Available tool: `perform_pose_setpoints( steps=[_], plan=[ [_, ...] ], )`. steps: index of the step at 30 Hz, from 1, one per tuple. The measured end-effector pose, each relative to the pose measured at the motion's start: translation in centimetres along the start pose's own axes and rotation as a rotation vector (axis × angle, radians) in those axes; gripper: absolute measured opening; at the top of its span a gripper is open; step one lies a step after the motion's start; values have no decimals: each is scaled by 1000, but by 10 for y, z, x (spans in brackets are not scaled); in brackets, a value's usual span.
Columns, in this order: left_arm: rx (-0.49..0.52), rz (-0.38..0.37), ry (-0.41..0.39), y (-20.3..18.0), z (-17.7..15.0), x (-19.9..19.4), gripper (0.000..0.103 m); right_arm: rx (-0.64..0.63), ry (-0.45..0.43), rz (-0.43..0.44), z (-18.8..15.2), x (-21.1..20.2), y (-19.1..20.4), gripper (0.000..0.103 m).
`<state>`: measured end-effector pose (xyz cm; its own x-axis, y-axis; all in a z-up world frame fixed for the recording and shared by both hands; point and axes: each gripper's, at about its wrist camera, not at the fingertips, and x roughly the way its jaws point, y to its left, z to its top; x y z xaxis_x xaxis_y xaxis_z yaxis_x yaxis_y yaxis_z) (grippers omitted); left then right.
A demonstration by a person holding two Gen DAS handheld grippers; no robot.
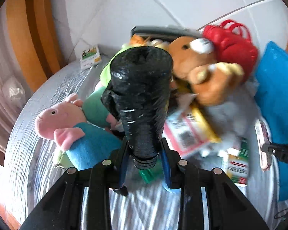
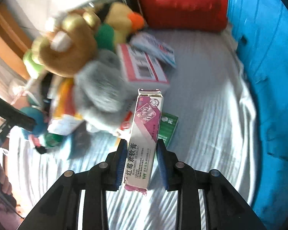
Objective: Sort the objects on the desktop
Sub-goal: 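Carry the black bottle and pink ointment box over the blue bin with both grippers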
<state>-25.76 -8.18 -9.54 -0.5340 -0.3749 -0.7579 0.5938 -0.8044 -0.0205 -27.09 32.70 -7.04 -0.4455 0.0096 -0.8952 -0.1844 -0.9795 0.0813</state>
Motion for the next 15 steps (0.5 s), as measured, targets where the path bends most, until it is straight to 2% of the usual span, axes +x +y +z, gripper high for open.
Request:
perform_pose_setpoints(
  steps=[1, 4, 8, 15],
  plan=[
    [4, -11, -16, -9, -6, -18, 30, -13, -24, 0, -6, -2, 6, 30],
    [22, -45, -64, -31, -19, -58, 30, -52, -119, -2, -17, -42, 25, 30],
    [72, -110, -135, -62, -23, -110, 30, -90, -264, -10, -38, -113, 34, 30],
    [196, -265, -253, -140, -16, -179, 30, -99, -477, -78, -65, -222, 23, 30]
  ],
)
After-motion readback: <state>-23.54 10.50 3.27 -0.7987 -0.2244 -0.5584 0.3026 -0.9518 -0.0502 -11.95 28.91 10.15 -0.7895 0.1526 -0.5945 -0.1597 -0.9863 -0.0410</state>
